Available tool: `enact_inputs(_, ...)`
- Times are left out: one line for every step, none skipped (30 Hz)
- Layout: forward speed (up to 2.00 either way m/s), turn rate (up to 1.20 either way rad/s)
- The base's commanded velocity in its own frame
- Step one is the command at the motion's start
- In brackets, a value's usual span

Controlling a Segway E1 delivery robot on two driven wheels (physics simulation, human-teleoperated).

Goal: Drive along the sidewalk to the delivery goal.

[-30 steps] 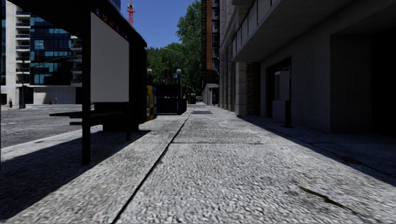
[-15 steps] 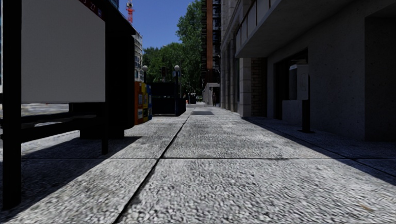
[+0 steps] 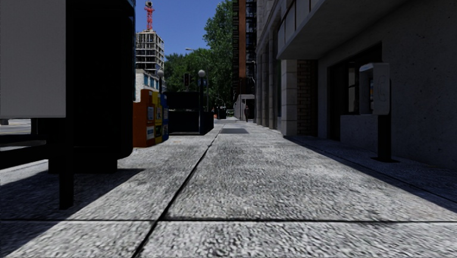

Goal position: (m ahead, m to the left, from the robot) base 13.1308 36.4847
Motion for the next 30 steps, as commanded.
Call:
enact_inputs(2.00, 0.00)
enact_inputs(2.00, 0.00)
enact_inputs(2.00, 0.00)
enact_inputs(2.00, 0.00)
enact_inputs(2.00, 0.00)
enact_inputs(2.00, 0.00)
enact_inputs(2.00, 0.00)
enact_inputs(2.00, 0.00)
enact_inputs(2.00, 0.00)
enact_inputs(2.00, 0.00)
enact_inputs(2.00, 0.00)
enact_inputs(2.00, 0.00)
enact_inputs(2.00, 0.00)
enact_inputs(2.00, 0.00)
enact_inputs(2.00, 0.00)
enact_inputs(2.00, 0.00)
enact_inputs(2.00, 0.00)
enact_inputs(2.00, 0.00)
enact_inputs(2.00, 0.00)
enact_inputs(2.00, 0.00)
enact_inputs(2.00, 0.00)
enact_inputs(2.00, 0.00)
enact_inputs(2.00, 0.00)
enact_inputs(2.00, 0.00)
enact_inputs(2.00, 0.00)
enact_inputs(2.00, 0.00)
enact_inputs(2.00, 0.00)
enact_inputs(2.00, 0.00)
enact_inputs(2.00, 0.00)
enact_inputs(2.00, 0.00)
